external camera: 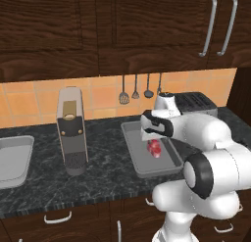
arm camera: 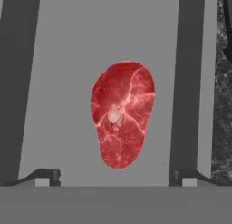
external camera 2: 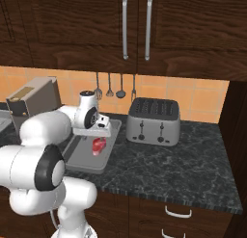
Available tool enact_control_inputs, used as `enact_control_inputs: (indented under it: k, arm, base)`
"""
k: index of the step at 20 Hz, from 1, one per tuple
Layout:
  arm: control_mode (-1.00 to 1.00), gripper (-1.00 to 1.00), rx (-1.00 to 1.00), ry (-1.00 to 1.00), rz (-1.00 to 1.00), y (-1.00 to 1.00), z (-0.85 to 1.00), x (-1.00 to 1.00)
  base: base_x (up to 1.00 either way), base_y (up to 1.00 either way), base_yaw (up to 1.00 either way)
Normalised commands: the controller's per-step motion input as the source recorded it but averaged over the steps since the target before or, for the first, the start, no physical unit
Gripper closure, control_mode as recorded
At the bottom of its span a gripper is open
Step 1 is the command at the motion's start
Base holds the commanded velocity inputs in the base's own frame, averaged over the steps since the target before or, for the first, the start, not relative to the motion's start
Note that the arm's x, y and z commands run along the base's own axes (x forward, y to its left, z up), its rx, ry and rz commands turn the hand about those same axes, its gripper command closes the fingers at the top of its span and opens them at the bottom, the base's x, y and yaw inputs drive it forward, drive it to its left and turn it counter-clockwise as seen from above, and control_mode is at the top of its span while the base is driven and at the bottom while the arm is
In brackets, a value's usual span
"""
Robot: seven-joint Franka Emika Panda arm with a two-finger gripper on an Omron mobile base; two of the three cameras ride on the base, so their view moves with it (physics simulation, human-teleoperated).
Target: Place one lime and one steak in each tupperware on the nearby counter, to pack two identical lunches.
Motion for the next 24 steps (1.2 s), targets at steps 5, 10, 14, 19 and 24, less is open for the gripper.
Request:
enact_control_inputs:
  k: [5,10,14,19,24]
  arm:
    - [-1.0,-1.0,0.0,0.09,0.04,-0.07,0.63,-1.0]
    - [-1.0,-1.0,0.02,0.0,0.02,-0.11,0.43,-1.0]
    - [-1.0,-1.0,0.04,-0.1,0.02,0.0,0.72,-1.0]
    - [-1.0,-1.0,0.0,-0.04,0.09,0.0,0.99,-0.78]
    - [-1.0,-1.0,0.0,-0.08,0.02,0.0,0.46,-0.42]
  base:
    - [0.0,0.0,0.0]
    - [0.0,0.0,0.0]
    - [0.0,0.0,0.0]
    - [0.0,0.0,0.0]
    - [0.0,0.0,0.0]
